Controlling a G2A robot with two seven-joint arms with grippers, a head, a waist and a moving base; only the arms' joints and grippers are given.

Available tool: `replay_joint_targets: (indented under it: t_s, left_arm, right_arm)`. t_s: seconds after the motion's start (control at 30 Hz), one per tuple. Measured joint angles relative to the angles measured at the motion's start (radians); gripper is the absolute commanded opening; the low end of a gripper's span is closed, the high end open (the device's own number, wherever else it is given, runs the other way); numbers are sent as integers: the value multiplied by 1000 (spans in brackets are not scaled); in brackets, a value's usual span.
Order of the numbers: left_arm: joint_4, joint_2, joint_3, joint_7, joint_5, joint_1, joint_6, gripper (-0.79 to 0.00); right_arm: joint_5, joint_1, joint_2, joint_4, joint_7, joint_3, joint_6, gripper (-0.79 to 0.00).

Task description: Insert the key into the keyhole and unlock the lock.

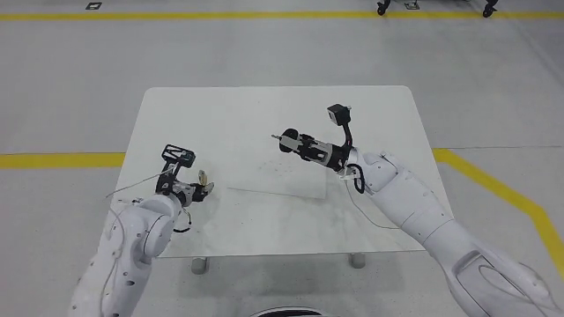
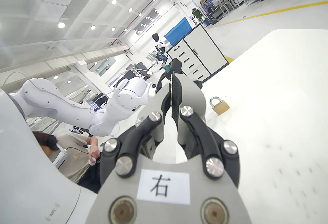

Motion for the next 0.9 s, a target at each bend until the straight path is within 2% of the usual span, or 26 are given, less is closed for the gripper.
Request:
replay_joint_targets:
  t_s: [0.07,0.1,0.13,0.27,0.47,0.5,0.57,0.9]
  left_arm:
    - [19,-4,18,-9,-10,-22,15,-225]
    - [28,-6,27,-16,-12,-33,20,-332]
    - [34,-7,32,-23,-12,-39,22,-400]
    - [56,-12,51,-45,-12,-59,30,-425]
    - [96,-20,76,-54,-31,-93,31,-563]
    - [105,-21,81,-53,-31,-100,31,-616]
    - [115,-23,87,-51,-32,-109,32,-785]
    - [89,-24,83,-55,-12,-98,14,-785]
  right_arm:
    - [0,0,0,0,0,0,0,-785]
    - [0,0,0,0,0,0,0,-785]
    - [0,0,0,0,0,0,0,-785]
    - [0,0,0,0,0,0,0,-785]
    - [0,0,0,0,0,0,0,-785]
    - [0,0,0,0,0,0,0,-785]
    - [0,0,0,0,0,0,0,-785]
    - [0,0,0,0,0,0,0,-785]
